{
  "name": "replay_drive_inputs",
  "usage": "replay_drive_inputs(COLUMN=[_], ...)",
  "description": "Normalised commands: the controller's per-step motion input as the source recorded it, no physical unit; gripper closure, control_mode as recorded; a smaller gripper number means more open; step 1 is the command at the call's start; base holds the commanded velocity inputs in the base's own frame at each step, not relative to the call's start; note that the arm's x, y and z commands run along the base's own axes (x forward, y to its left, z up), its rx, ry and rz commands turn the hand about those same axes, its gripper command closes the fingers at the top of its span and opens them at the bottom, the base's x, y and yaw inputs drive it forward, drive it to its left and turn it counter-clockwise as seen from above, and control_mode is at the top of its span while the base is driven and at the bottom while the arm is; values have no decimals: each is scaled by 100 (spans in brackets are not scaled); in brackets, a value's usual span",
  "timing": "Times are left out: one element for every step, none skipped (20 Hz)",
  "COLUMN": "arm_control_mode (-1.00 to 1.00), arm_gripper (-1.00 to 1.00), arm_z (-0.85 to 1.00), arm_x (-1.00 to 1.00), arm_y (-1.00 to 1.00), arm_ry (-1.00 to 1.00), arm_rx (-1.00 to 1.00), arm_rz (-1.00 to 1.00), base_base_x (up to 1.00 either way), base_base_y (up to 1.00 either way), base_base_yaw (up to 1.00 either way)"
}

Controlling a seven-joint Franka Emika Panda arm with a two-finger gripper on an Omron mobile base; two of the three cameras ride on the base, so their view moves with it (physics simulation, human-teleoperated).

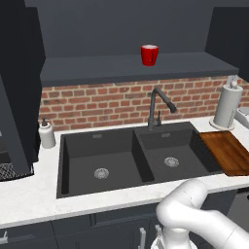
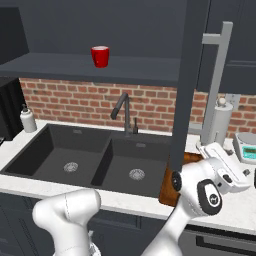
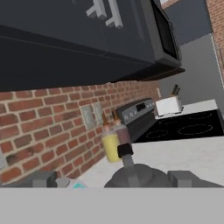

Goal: Pick the kettle from the counter and place it on the tray. Then pick the mug from the cabinet and place it on the tray. Then close the cabinet doors.

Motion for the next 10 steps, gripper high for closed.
replay_drive_inputs(arm_control_mode=[-100,-100,-100,-100,-100,-100,-100,-100,-100,-100], arm_gripper=[-100,-100,-100,-100,-100,-100,-100,-100,-100,-100], arm_z=[0,0,0,0,0,-1,-3,-6,-10,-13], arm_x=[9,3,1,0,0,0,0,0,0,0], arm_y=[-21,-26,-28,-29,-30,-29,-31,-29,-28,-30], arm_ry=[0,0,0,0,0,0,0,0,0,0], arm_rx=[-2,-3,-4,-5,-6,-6,-6,-6,-6,-6], arm_rz=[0,0,0,0,0,0,0,0,0,0], base_base_x=[0,0,0,0,0,0,0,0,0,0], base_base_y=[0,0,0,0,0,0,0,0,0,0], base_base_yaw=[0,0,0,0,0,0,0,0,0,0])
